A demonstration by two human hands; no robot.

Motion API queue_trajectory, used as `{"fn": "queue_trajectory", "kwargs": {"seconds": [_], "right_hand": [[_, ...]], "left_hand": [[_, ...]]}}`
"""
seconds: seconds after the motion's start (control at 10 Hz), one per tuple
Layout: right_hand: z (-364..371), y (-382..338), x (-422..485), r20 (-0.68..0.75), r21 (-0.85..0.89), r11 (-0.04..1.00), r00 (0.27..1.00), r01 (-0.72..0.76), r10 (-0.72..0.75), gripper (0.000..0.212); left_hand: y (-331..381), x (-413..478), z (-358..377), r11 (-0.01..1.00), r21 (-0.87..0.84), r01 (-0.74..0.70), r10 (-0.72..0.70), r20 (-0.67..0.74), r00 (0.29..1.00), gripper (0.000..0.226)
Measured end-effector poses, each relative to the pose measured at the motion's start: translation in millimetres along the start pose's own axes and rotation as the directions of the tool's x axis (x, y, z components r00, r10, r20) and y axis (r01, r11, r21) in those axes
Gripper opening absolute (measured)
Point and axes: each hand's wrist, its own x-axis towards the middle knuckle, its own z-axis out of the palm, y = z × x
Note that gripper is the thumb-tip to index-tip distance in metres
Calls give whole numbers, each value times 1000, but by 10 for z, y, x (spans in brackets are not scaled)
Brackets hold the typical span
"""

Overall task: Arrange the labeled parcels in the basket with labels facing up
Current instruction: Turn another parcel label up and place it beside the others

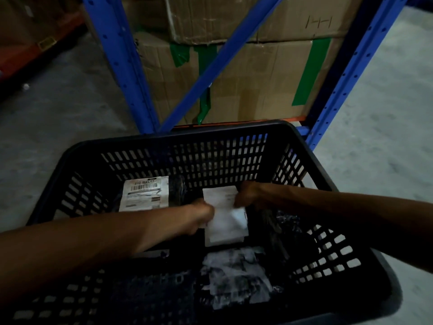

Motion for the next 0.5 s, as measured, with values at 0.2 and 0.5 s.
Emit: {"fn": "queue_trajectory", "kwargs": {"seconds": [0.2,0.5], "right_hand": [[149,-31,143,-9,-59,998,999,34,-34,40],[290,117,-736,37,-452,873,982,182,-186,62]], "left_hand": [[31,-46,68,920,391,17,8,-61,998,47],[-243,-636,138,909,410,-74,15,147,989,71]]}}
